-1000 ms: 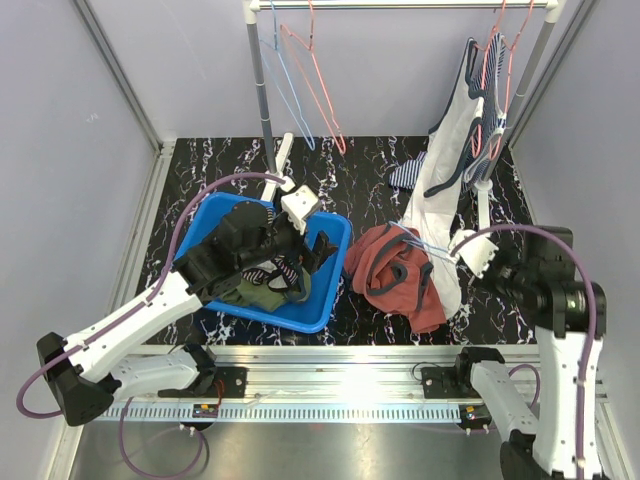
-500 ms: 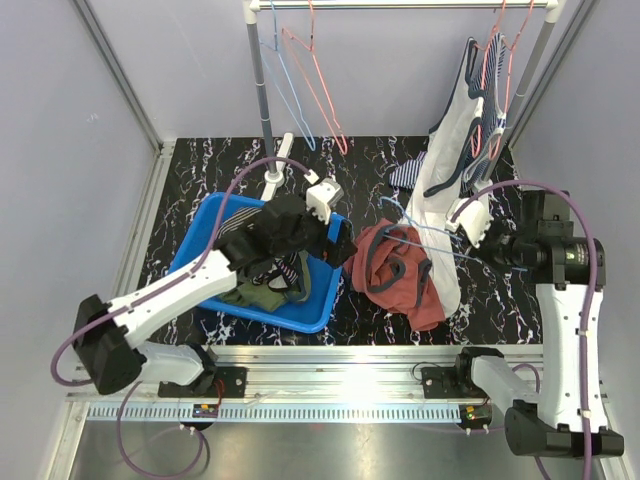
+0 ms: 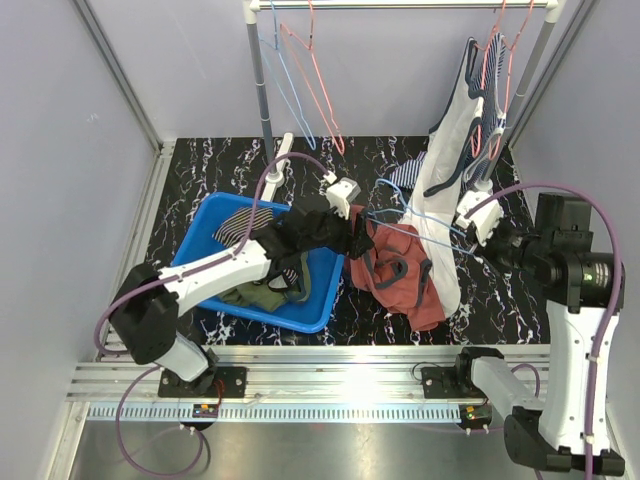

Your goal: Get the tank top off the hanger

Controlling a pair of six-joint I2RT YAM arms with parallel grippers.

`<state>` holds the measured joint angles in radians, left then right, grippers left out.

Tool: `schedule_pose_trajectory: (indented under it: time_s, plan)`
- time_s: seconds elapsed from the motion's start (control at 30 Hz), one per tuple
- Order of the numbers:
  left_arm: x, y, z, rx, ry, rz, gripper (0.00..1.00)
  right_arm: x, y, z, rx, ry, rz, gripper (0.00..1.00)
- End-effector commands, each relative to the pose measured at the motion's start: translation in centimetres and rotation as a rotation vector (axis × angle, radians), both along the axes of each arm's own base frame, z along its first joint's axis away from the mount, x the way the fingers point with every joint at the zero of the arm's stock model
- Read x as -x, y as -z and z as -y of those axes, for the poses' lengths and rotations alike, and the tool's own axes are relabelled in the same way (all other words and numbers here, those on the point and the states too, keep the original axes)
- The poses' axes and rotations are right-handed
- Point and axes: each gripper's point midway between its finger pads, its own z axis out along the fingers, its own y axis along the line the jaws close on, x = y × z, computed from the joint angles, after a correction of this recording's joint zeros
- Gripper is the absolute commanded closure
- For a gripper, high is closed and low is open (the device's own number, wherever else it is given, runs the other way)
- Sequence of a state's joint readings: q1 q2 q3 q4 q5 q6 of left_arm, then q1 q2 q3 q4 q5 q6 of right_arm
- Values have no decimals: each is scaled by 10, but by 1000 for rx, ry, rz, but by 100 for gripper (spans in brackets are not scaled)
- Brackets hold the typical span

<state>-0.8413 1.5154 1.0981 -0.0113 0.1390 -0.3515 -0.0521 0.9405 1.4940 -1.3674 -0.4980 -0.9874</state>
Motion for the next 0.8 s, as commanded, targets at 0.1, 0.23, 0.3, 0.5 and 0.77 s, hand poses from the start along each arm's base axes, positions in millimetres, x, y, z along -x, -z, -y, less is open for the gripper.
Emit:
schedule_pose_trajectory:
  time_s: [0.1, 0.23, 0.3, 0.5, 0.77]
  plan:
    - [-23, -1, 14, 6, -47, 25, 51, 52, -6, -16, -83, -19, -90, 100]
    - [-42, 0, 1, -3, -159, 45, 97, 61, -4, -19, -98, -21, -97, 100]
    - [-51, -5, -10, -5, -232, 61, 100, 63, 2, -15, -86, 4, -104, 100]
    - [-68, 5, -56, 65, -420, -46, 100, 71, 14, -5, -39, 37, -105, 100]
    - [-68, 13, -62, 149, -394, -147, 100, 81, 7, -14, -89, 27, -30, 100]
